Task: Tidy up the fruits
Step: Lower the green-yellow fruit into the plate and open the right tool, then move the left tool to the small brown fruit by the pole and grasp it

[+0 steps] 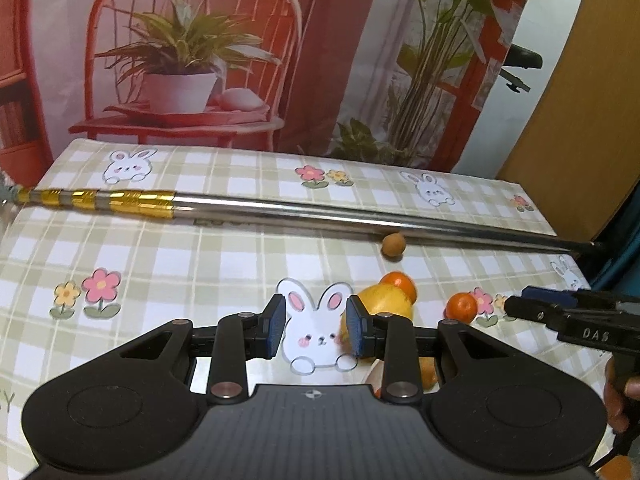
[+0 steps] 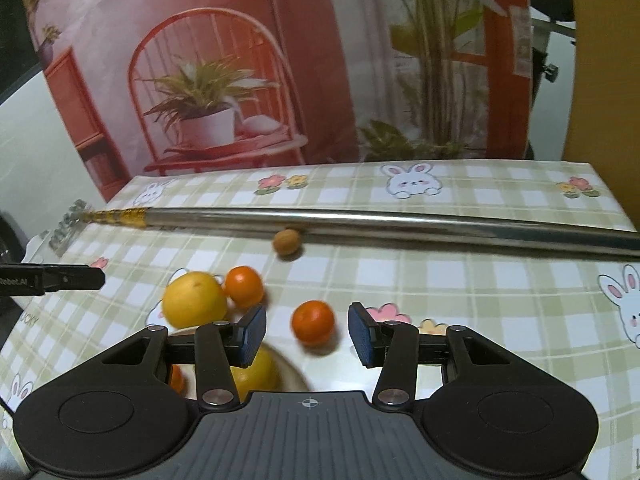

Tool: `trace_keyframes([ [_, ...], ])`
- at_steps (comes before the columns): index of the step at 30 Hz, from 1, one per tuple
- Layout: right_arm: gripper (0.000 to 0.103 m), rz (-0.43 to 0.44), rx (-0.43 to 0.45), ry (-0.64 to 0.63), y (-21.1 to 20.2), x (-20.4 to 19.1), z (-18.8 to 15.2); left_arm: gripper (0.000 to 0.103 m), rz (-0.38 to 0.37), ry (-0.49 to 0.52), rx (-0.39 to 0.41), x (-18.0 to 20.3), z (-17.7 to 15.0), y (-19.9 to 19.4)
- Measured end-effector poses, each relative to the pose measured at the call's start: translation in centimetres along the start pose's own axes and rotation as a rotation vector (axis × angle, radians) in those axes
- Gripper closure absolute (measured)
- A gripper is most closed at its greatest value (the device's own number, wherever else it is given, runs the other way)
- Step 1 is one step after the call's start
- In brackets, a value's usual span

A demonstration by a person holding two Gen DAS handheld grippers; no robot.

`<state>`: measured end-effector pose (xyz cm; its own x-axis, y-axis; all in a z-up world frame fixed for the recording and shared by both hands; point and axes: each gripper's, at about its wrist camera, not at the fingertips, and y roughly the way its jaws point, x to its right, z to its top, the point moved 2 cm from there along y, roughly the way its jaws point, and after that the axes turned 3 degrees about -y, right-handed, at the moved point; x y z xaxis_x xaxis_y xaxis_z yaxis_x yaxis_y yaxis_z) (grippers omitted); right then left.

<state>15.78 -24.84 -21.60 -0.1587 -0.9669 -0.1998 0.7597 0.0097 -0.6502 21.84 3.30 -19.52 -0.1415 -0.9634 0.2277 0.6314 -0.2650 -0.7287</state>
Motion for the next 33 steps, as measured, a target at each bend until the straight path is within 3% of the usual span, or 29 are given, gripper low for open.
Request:
trace_keyframes([
  [22,0.06,-0.027,-0.009,0.068,0.9,2.8,-1.2,0.068,-0.12,0.041,-0.033,5.6,5.9,5.0],
  [27,0.06,-0.028,-0.007,0.088,1.2,3.5,-1.3,0.068,-0.153,0.037,-0.081,6.8,6.4,7.6],
  [31,0.06,-0.033,-0.007,0.112,1.4,4.1,-1.7,0.069,-0.081,0.044,-0.104,7.2,6.3,10.3],
  [33,0.06,-0.039,-0.008,0.129,1.5,4.5,-1.9,0.072,-0.097,0.004,-0.144,6.9,6.2,11.9],
])
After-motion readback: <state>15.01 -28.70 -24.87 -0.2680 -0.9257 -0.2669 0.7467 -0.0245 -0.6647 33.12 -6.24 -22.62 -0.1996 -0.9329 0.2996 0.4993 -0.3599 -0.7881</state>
